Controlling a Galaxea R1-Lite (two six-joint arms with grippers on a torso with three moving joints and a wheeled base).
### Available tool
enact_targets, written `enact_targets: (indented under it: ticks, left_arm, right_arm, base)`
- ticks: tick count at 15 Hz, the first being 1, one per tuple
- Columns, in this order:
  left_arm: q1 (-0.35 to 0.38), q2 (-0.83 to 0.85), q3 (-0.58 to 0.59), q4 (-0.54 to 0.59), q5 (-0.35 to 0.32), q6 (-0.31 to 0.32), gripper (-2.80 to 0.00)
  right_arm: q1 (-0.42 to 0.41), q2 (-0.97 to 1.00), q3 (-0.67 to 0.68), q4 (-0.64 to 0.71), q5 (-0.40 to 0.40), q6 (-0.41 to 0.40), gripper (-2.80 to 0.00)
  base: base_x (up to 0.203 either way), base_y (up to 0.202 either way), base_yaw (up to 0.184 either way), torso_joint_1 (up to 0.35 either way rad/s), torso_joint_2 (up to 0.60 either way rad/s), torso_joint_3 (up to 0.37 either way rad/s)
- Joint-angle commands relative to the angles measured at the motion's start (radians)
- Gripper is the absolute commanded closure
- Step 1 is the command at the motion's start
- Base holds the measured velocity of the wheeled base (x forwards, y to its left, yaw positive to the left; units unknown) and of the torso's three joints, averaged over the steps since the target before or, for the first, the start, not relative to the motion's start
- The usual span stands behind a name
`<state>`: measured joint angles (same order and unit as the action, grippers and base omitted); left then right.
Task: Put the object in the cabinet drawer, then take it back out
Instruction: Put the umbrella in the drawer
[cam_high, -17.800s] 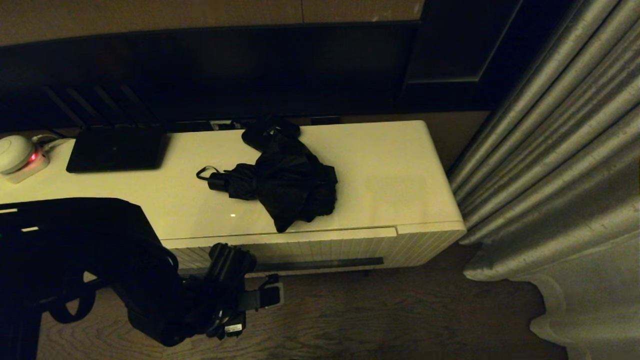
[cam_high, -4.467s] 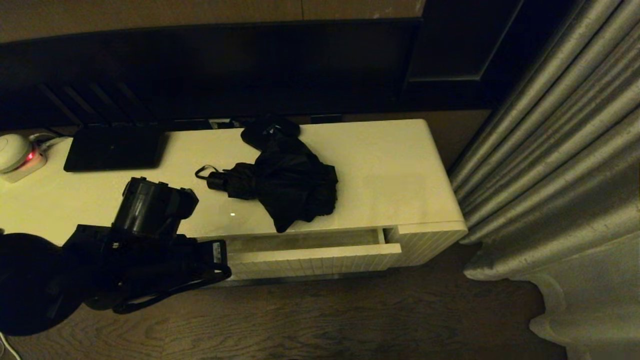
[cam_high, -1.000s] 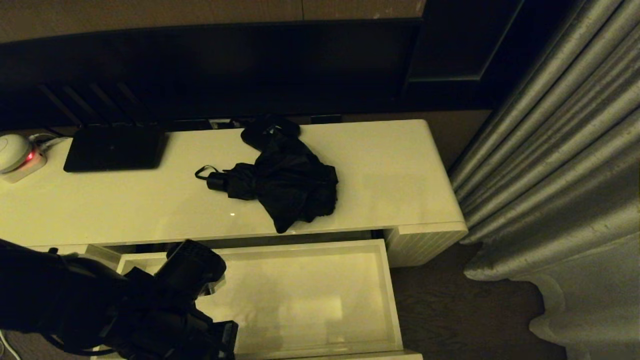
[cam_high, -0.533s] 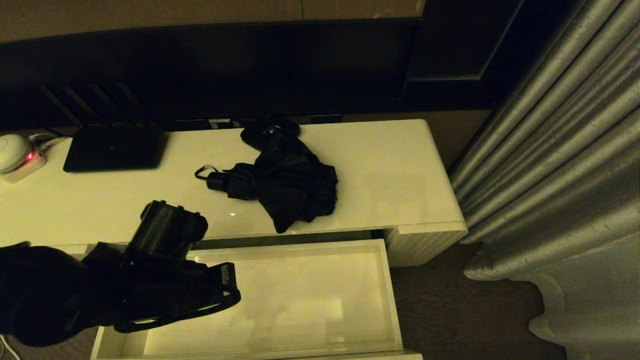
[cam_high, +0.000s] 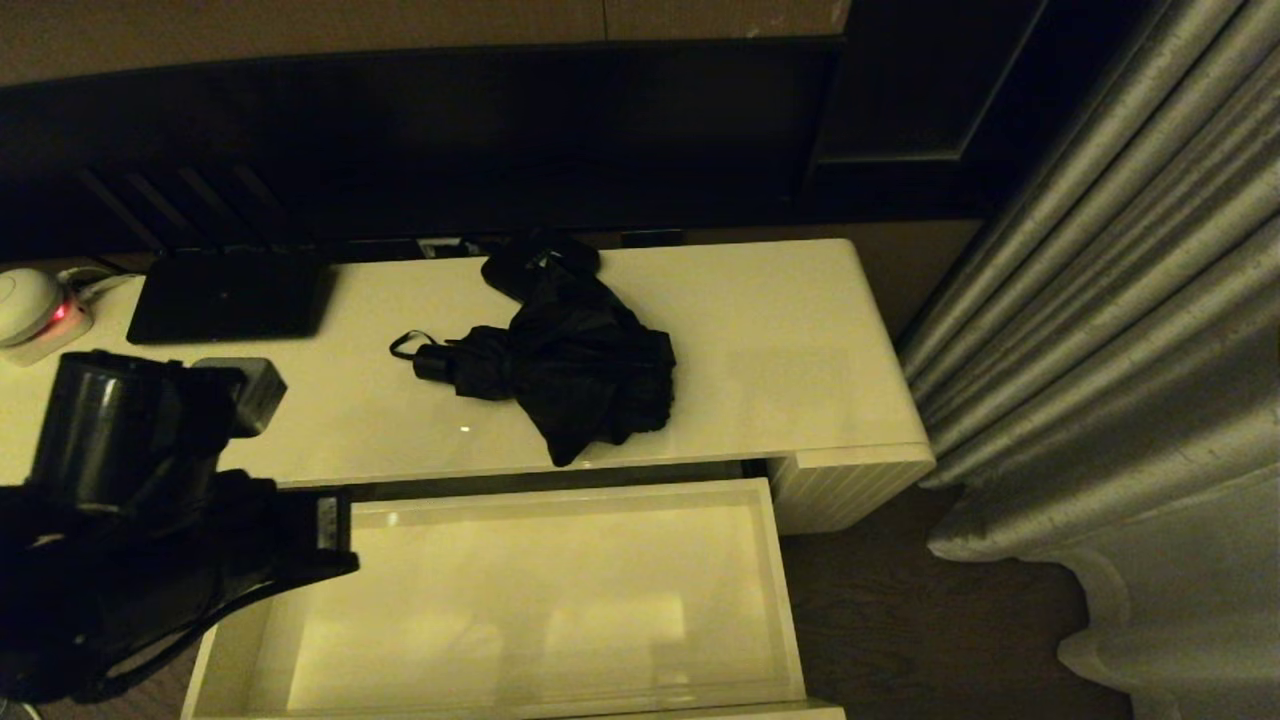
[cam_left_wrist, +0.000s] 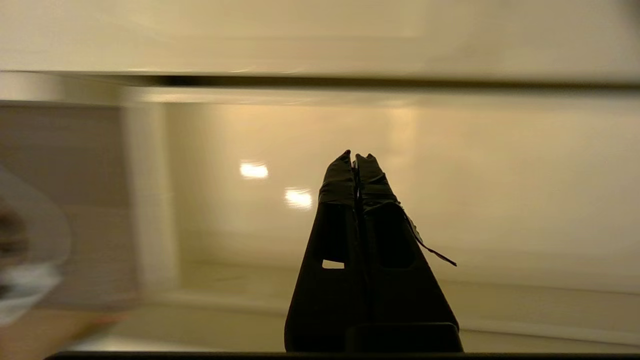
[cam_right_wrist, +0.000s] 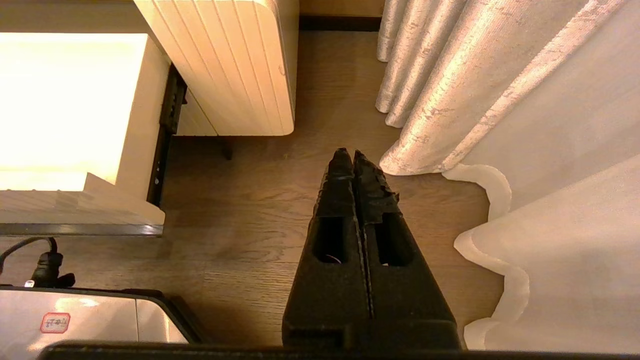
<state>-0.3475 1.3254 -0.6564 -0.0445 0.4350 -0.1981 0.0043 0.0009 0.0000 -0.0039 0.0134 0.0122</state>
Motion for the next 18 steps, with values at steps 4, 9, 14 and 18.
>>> enact_targets:
  ticks: [4, 9, 14, 18]
  left_arm:
    - [0.186, -0.189, 0.048, -0.010, -0.001, 0.197, 0.00]
    - [0.203, -0.258, 0.018, -0.015, -0.010, 0.579, 0.00]
    - [0.202, -0.180, -0.061, -0.015, -0.074, 1.018, 0.00]
    - [0.199, -0.162, -0.079, -0.011, -0.077, 1.271, 0.00]
  right_arm:
    - [0.000, 0.001, 0.000, -0.001, 0.000, 0.000, 0.00]
    - [0.000, 0.001, 0.000, -0.001, 0.000, 0.000, 0.00]
    - [0.000, 0.001, 0.000, -0.001, 0.000, 0.000, 0.00]
    - [0.000, 0.001, 0.000, -0.001, 0.000, 0.000, 0.00]
  base:
    - [0.000, 0.000, 0.000, 0.000, 0.00, 0.000]
    - [0.000, 0.000, 0.000, 0.000, 0.00, 0.000]
    - [0.000, 0.000, 0.000, 0.000, 0.00, 0.000]
    - [0.000, 0.000, 0.000, 0.000, 0.00, 0.000]
